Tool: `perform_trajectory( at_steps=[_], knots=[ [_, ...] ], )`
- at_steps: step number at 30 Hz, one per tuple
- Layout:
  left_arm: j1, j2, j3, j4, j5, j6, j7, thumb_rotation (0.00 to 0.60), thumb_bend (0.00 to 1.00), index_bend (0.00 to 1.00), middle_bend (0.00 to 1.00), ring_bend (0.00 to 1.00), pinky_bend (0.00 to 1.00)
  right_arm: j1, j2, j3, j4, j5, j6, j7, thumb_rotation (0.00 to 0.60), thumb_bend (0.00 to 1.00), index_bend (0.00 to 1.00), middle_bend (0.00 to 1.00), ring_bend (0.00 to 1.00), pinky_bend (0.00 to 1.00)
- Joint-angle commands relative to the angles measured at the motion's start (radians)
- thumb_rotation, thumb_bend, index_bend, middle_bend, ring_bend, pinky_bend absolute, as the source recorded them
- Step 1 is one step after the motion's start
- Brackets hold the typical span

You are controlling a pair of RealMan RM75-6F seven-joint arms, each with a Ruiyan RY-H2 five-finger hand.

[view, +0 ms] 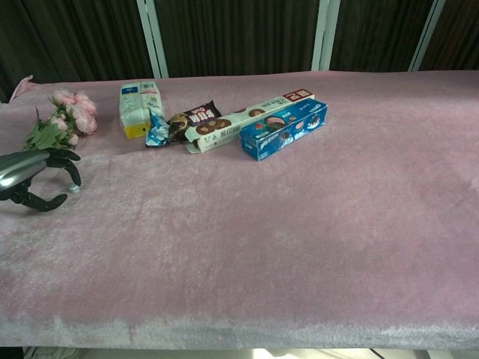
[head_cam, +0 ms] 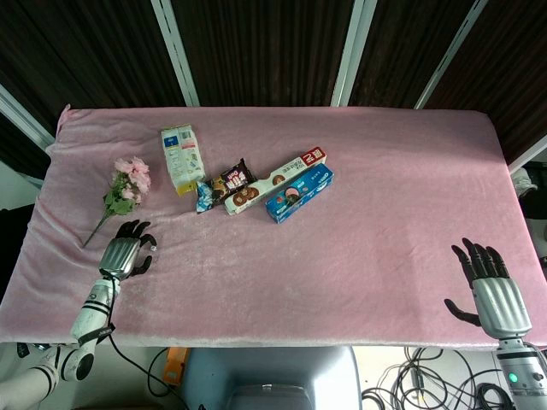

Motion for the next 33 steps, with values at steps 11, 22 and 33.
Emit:
perform_trajectory(
  at_steps=[11, 22, 33],
  knots=[
    [-0.014, -0.029, -0.002, 0.037, -0.011, -0.021, 0.002, 0.6, 0.45, 0.45, 0.12, 0.02, 0.06, -0.008, 0.012, -0.004, 0.001, -0.006, 0.011, 0.012, 0.6, 0.33, 0.0, 0.0, 0.0, 0.0],
    [-0.02, -0.036, -0.002, 0.061, -0.007, -0.02, -0.007, 0.6, 0.45, 0.46, 0.12, 0.03, 0.06, -0.017, 0.017, -0.008, -0.003, -0.016, 0.026, 0.012, 0.6, 0.33, 0.0, 0.0, 0.0, 0.0],
    [-0.025, -0.048, -0.008, 0.099, -0.02, -0.04, -0.026, 0.6, 0.45, 0.52, 0.14, 0.05, 0.08, -0.016, 0.017, -0.011, -0.003, -0.022, 0.022, 0.013, 0.6, 0.34, 0.0, 0.0, 0.0, 0.0]
  ],
)
